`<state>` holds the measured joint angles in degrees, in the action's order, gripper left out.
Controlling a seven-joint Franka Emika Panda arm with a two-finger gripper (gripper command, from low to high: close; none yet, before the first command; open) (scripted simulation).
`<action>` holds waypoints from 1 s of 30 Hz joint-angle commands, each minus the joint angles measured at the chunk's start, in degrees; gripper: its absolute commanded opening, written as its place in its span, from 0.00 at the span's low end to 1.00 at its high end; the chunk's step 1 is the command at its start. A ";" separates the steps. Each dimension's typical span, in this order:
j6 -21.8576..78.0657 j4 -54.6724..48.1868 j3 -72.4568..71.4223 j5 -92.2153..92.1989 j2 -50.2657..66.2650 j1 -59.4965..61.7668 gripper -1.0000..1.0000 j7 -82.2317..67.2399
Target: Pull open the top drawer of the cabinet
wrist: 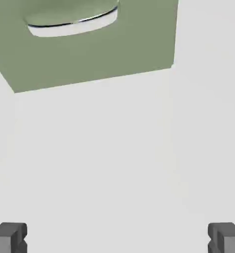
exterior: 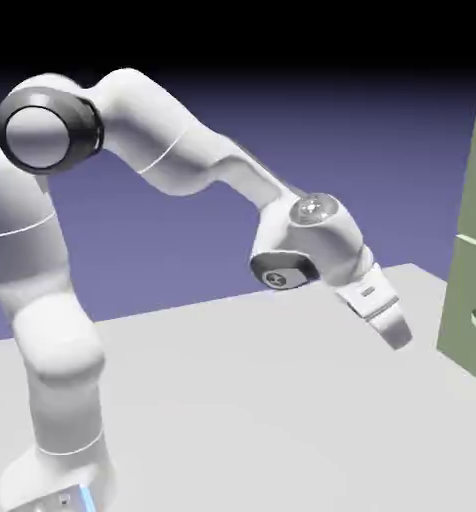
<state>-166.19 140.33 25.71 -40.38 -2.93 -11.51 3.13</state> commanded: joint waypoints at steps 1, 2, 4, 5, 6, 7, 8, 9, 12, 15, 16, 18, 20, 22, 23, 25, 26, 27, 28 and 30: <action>0.48 -1.28 1.59 -2.49 1.83 -0.95 0.50 -2.43; 0.97 -2.55 3.18 -4.99 3.67 -1.64 0.50 -4.86; 1.93 -5.10 6.35 -9.97 7.34 -3.01 0.50 -9.71; 2.41 -6.38 7.94 -12.46 9.17 -3.69 0.50 -12.14; 2.89 -7.66 9.52 -14.95 11.01 -4.38 0.50 -14.56; 3.38 -8.93 11.11 -17.45 12.84 -5.06 0.50 -16.99; 3.86 -10.21 12.70 -19.94 14.68 -5.75 0.50 -19.41; 4.34 -11.48 14.28 -22.43 16.51 -6.43 0.50 -21.84; 5.79 -15.31 19.04 -29.90 22.01 -8.49 0.50 -29.12; 7.23 -19.14 23.80 -37.38 27.52 -10.54 0.50 -36.40; 7.72 -20.41 25.39 -39.87 29.35 -11.22 0.50 -38.83; 8.68 -22.96 28.56 -44.85 33.02 -12.59 0.50 -43.68; 9.64 -25.51 31.74 -49.84 36.69 -13.96 0.50 -48.53; 10.61 -28.07 34.91 -54.82 40.36 -15.33 0.50 -53.39; 11.09 -29.34 36.50 -57.31 42.19 -16.02 0.50 -55.81; 12.06 -31.89 39.67 -62.30 45.86 -17.39 0.50 -60.67; 12.54 -33.17 41.26 -64.79 47.70 -18.07 0.50 -63.09; 13.02 -34.44 42.84 -67.28 49.53 -18.75 0.50 -65.52; 13.50 -35.72 44.43 -69.77 51.37 -19.44 0.50 -67.94; 14.47 -38.27 47.60 -74.76 55.03 -20.81 0.50 -72.80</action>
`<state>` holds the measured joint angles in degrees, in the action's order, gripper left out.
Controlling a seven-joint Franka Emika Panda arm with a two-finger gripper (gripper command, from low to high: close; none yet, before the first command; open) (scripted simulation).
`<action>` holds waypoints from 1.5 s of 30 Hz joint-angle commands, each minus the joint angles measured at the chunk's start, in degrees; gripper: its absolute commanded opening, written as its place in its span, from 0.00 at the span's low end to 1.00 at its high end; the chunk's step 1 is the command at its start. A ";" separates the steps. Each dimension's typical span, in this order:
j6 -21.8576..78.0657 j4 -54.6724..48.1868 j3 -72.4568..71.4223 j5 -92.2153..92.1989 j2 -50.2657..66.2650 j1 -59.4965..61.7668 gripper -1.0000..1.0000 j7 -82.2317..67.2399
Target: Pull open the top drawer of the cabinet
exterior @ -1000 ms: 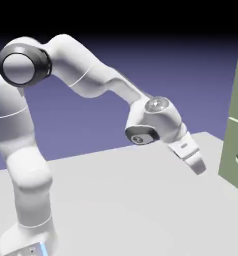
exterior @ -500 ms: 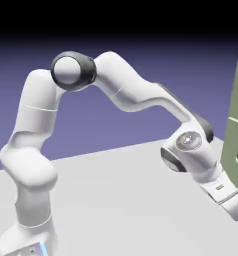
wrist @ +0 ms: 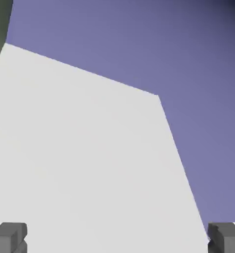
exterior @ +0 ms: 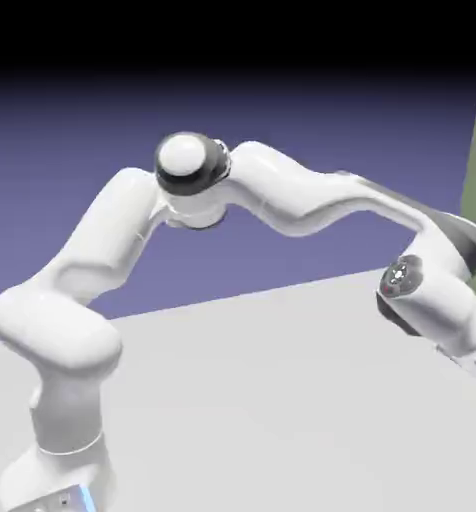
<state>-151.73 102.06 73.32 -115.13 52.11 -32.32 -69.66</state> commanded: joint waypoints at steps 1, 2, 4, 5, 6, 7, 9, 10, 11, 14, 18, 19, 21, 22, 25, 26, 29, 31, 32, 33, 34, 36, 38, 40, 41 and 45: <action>0.48 -1.28 1.59 -2.50 1.84 -0.69 0.50 -2.43; 0.97 -2.55 3.18 -4.99 3.67 -1.37 0.50 -4.86; 1.93 -5.10 6.35 -9.97 7.34 -2.74 0.50 -9.71; 2.41 -6.38 7.94 -12.46 9.17 -3.42 0.50 -12.14; 2.89 -7.66 9.52 -14.95 11.01 -4.11 0.50 -14.56; 3.38 -8.93 11.11 -17.45 12.84 -4.79 0.50 -16.99; 4.34 -11.48 14.28 -22.43 16.51 -6.16 0.50 -21.84; 4.82 -12.76 15.87 -24.92 18.35 -6.85 0.50 -24.27; 5.30 -14.03 17.46 -27.41 20.18 -7.53 0.50 -26.69; 6.75 -17.86 22.22 -34.89 25.69 -9.59 0.50 -33.97; 8.68 -22.96 28.56 -44.84 33.01 -12.32 0.50 -43.67; 8.73 -23.09 28.73 -45.11 33.21 -12.39 0.50 -43.93; 7.88 -25.17 28.74 -44.90 33.23 -11.19 0.50 -43.33; 7.04 -27.24 28.75 -44.69 33.26 -9.98 0.50 -42.73; 4.49 -33.47 28.80 -44.07 33.33 -6.36 0.50 -40.94; 3.65 -35.55 28.81 -43.86 33.35 -5.16 0.50 -40.35; 1.11 -41.78 28.85 -43.24 33.42 -1.54 0.50 -38.56; -0.07 -44.66 28.87 -42.95 33.45 0.13 0.50 -37.73; -0.07 -44.66 28.87 -42.95 33.45 0.13 0.00 -37.73; -0.07 -44.66 28.87 -42.95 33.45 0.13 0.00 -37.73; 0.79 -42.59 28.90 -43.28 33.51 -1.05 0.00 -38.34; 2.52 -38.43 28.96 -43.91 33.62 -3.41 0.00 -39.51; 4.26 -34.28 29.06 -44.42 33.74 -5.78 0.00 -40.57; 6.00 -30.13 29.18 -44.85 33.85 -8.15 0.00 -41.56; 6.87 -28.05 29.25 -45.04 33.91 -9.34 0.00 -42.02; 10.35 -19.75 29.60 -45.59 34.12 -14.10 0.00 -43.73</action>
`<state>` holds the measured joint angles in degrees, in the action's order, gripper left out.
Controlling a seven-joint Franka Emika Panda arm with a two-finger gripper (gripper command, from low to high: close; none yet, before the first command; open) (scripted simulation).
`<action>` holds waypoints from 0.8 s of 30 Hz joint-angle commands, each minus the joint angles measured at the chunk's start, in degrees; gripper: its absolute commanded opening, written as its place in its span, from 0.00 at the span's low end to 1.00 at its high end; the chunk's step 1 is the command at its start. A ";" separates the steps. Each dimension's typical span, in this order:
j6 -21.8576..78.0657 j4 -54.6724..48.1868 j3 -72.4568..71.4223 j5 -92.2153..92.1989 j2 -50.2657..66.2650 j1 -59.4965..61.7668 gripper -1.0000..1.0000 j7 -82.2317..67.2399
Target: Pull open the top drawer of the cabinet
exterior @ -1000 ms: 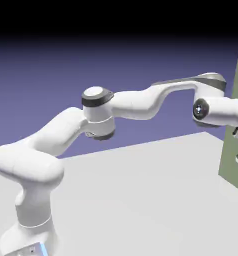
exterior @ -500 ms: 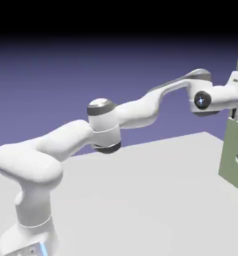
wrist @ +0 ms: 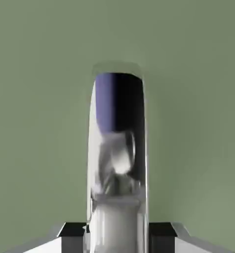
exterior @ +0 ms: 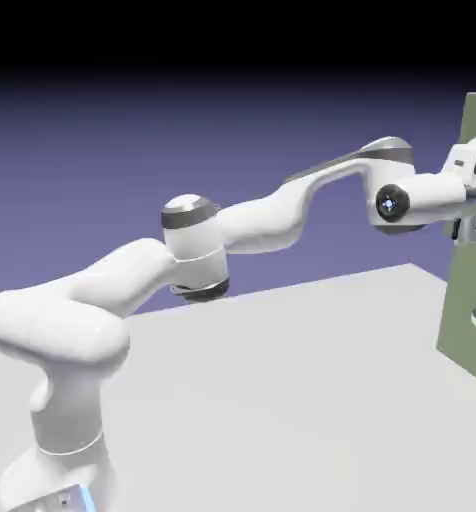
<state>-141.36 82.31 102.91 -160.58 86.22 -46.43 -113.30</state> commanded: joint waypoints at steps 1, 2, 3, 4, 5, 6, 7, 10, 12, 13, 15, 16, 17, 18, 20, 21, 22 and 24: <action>0.85 2.07 0.11 -0.24 0.07 -1.19 0.00 -0.48; 1.71 4.15 0.22 -0.31 0.12 -2.40 0.00 -0.86; 2.57 6.23 0.35 -0.37 0.17 -3.60 0.00 -1.23; 3.43 8.30 0.48 -0.41 0.22 -4.81 0.00 -1.59; 4.29 10.38 0.61 -0.43 0.27 -6.02 0.00 -1.94; 5.15 12.45 0.76 -0.44 0.32 -7.23 0.00 -2.27; 6.00 14.53 0.92 -0.43 0.37 -8.45 0.00 -2.60; 8.54 20.76 1.47 -0.29 0.54 -12.14 0.00 -3.53; 10.21 24.91 1.89 -0.11 0.66 -14.63 0.00 -4.11; 11.04 26.99 2.13 0.01 0.72 -15.88 0.00 -4.39; 12.68 31.14 2.64 0.30 0.86 -18.40 0.00 -4.92; 13.49 33.21 2.92 0.48 0.94 -19.67 0.00 -5.17; 14.30 35.29 3.22 0.67 1.03 -20.95 0.00 -5.42; 15.10 37.36 3.54 0.89 1.13 -22.24 0.00 -5.65; 16.67 41.52 4.24 1.40 1.35 -24.85 0.00 -6.10; 17.44 43.59 4.63 1.70 1.47 -26.16 0.00 -6.31; 18.21 45.67 5.04 2.02 1.61 -27.49 0.00 -6.51; 19.70 49.82 5.93 2.75 1.94 -30.17 0.00 -6.87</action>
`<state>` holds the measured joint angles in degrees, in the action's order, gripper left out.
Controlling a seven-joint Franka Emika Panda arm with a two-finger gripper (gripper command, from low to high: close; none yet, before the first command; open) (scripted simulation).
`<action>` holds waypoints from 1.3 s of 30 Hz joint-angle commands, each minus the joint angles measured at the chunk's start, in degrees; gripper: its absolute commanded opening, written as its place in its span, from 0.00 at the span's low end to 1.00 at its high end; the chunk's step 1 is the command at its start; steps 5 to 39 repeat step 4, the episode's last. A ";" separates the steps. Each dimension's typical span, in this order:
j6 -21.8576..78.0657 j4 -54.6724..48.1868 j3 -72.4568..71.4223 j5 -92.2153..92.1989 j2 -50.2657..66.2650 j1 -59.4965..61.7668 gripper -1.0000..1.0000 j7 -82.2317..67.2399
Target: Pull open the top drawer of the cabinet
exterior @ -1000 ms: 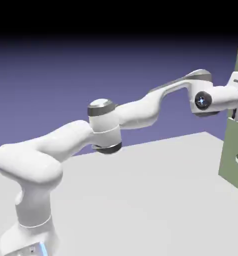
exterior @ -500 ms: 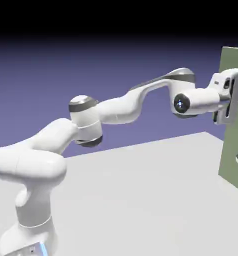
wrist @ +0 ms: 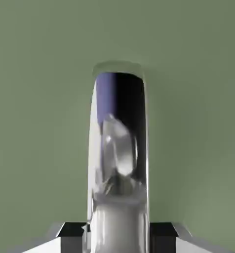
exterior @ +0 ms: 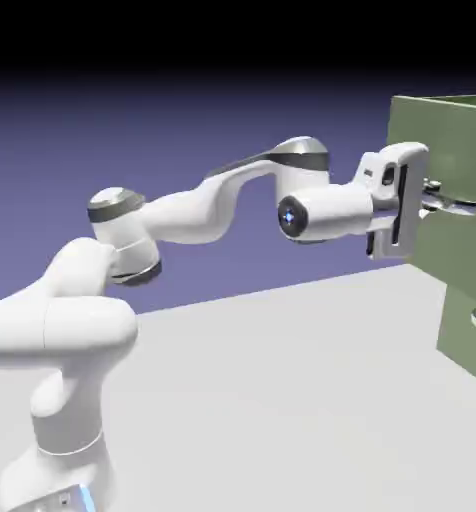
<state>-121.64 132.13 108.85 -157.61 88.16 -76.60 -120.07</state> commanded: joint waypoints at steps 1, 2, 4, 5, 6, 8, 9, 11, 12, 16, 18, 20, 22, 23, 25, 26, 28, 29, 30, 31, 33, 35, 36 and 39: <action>0.36 1.06 0.24 -0.01 0.10 -0.69 0.00 -0.19; 0.36 1.06 0.24 -0.01 0.10 -0.69 1.00 -0.19; 1.05 3.13 0.80 0.49 0.32 -2.08 1.00 -0.34; 1.05 3.13 0.80 0.49 0.32 -2.08 1.00 -0.34; 1.05 3.13 0.80 0.49 0.32 -2.08 1.00 -0.34; 1.05 3.13 0.80 0.49 0.32 -2.08 1.00 -0.34; 1.05 3.13 0.80 0.49 0.32 -2.08 1.00 -0.34; 1.05 3.13 0.80 0.49 0.32 -2.08 1.00 -0.34; 1.05 3.13 0.80 0.49 0.32 -2.08 1.00 -0.34; 1.05 3.13 0.80 0.49 0.32 -2.08 1.00 -0.34; 1.05 3.13 0.80 0.49 0.32 -2.08 1.00 -0.34; 1.05 3.13 0.80 0.49 0.32 -2.08 1.00 -0.34; 1.05 3.13 0.80 0.49 0.32 -2.08 1.00 -0.34; 1.05 3.13 0.80 0.49 0.32 -2.08 1.00 -0.34; 1.05 3.13 0.80 0.49 0.32 -2.08 1.00 -0.34; 1.05 3.13 0.80 0.49 0.32 -2.08 1.00 -0.34; 1.05 3.13 0.80 0.49 0.32 -2.08 1.00 -0.34; 1.05 3.13 0.80 0.49 0.32 -2.08 1.00 -0.34; 1.05 3.13 0.80 0.49 0.32 -2.08 1.00 -0.34; 1.05 3.13 0.80 0.49 0.32 -2.08 1.00 -0.34; 1.05 3.13 0.80 0.49 0.32 -2.08 1.00 -0.34; 1.05 3.13 0.80 0.49 0.32 -2.08 1.00 -0.34; 1.05 3.13 0.80 0.49 0.32 -2.08 1.00 -0.34; 1.05 3.13 0.80 0.49 0.32 -2.08 1.00 -0.34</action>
